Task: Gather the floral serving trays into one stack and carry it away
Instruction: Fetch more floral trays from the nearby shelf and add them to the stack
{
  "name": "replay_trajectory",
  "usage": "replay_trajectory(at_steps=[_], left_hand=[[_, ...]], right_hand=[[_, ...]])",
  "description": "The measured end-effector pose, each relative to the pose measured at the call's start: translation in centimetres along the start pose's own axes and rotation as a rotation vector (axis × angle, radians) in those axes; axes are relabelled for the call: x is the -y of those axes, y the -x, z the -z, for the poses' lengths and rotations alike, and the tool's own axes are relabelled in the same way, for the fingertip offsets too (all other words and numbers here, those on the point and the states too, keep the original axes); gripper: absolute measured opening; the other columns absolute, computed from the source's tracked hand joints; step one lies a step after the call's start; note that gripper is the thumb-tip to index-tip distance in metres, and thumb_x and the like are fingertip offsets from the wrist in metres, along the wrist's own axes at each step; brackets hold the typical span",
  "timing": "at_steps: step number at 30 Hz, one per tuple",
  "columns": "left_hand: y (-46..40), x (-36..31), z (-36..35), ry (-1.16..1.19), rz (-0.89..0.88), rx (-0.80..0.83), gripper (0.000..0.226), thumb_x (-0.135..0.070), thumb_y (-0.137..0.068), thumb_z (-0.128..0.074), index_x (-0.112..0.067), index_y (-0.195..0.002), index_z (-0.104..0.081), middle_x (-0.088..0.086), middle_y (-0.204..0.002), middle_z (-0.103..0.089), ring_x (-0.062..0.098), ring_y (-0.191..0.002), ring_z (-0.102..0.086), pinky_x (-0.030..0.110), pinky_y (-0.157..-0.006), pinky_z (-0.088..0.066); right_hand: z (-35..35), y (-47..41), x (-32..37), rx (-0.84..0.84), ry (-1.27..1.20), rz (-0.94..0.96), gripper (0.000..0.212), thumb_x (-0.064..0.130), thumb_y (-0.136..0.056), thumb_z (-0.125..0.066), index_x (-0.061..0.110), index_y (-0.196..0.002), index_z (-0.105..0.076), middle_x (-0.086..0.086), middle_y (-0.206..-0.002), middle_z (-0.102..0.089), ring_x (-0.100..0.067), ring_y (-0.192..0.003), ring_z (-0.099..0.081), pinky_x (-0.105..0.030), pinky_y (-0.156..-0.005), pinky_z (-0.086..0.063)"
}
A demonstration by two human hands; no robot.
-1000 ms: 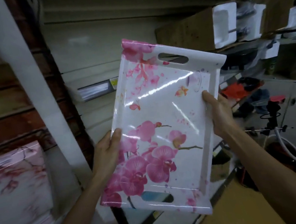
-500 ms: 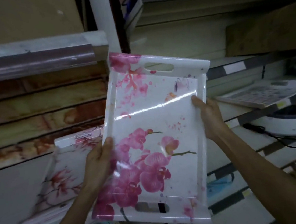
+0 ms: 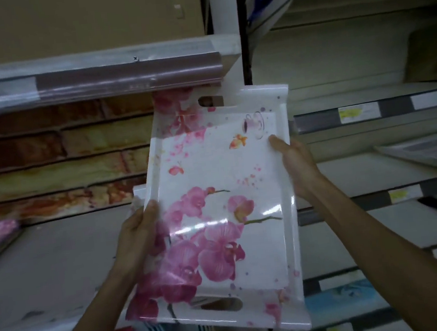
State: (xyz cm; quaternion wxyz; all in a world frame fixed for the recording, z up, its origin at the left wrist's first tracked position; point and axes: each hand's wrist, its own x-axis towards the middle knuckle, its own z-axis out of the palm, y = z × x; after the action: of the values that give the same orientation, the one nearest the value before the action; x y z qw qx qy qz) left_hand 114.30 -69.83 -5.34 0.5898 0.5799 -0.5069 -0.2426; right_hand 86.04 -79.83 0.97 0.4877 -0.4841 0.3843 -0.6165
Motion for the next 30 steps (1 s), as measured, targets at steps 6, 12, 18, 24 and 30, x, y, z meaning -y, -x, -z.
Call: replay_trajectory(at_steps=[6, 12, 18, 24, 30], left_hand=[[-2.1, 1.2, 3.0, 0.024, 0.070, -0.029, 0.058, -0.051, -0.097, -0.043, 0.001, -0.086, -0.065, 0.016, -0.064, -0.056, 0.022, -0.052, -0.048, 0.027, -0.043, -0.041], [-6.6, 3.5, 5.4, 0.162, 0.213, -0.101, 0.050, -0.045, -0.097, -0.049, 0.000, -0.082, -0.066, 0.012, -0.053, -0.058, 0.020, -0.042, -0.047, 0.025, -0.042, -0.039], [-10.0, 5.2, 6.3, 0.135, 0.212, -0.064, 0.027, -0.018, -0.096, -0.055, 0.007, -0.105, -0.058, 0.019, -0.071, -0.062, 0.017, -0.044, -0.045, 0.021, -0.034, -0.038], [-11.0, 7.0, 6.9, -0.057, 0.149, -0.007, 0.027, -0.004, -0.094, -0.054, -0.006, -0.118, -0.042, 0.019, -0.078, -0.058, 0.022, -0.053, -0.051, 0.025, -0.036, -0.044], [-10.9, 10.3, 7.5, -0.215, 0.113, 0.019, 0.028, -0.011, -0.095, -0.051, -0.005, -0.122, -0.051, 0.015, -0.075, -0.065, 0.022, -0.052, -0.058, 0.029, -0.046, -0.048]], right_hand=[[-4.4, -0.4, -2.1, 0.062, 0.056, -0.009, 0.027, 0.021, -0.095, -0.061, 0.014, -0.121, -0.058, -0.007, -0.110, -0.071, -0.026, -0.097, -0.070, -0.045, -0.084, -0.059], [-7.5, 0.0, -5.1, 0.159, 0.205, -0.046, 0.030, 0.015, -0.094, -0.062, 0.018, -0.121, -0.050, -0.007, -0.110, -0.068, -0.022, -0.093, -0.068, -0.040, -0.085, -0.057], [-8.8, -0.4, -8.1, 0.226, 0.449, -0.012, 0.047, -0.002, -0.092, -0.049, 0.017, -0.135, -0.049, -0.004, -0.123, -0.063, -0.020, -0.107, -0.061, -0.030, -0.083, -0.054], [-9.6, -0.5, -12.2, 0.170, 0.535, -0.046, 0.044, -0.002, -0.092, -0.044, 0.016, -0.132, -0.054, 0.001, -0.117, -0.062, -0.019, -0.107, -0.058, -0.020, -0.076, -0.049], [-9.9, 0.1, -15.0, 0.148, 0.578, -0.061, 0.049, -0.002, -0.091, -0.043, 0.018, -0.134, -0.054, 0.002, -0.118, -0.063, -0.020, -0.107, -0.059, -0.028, -0.086, -0.050]])
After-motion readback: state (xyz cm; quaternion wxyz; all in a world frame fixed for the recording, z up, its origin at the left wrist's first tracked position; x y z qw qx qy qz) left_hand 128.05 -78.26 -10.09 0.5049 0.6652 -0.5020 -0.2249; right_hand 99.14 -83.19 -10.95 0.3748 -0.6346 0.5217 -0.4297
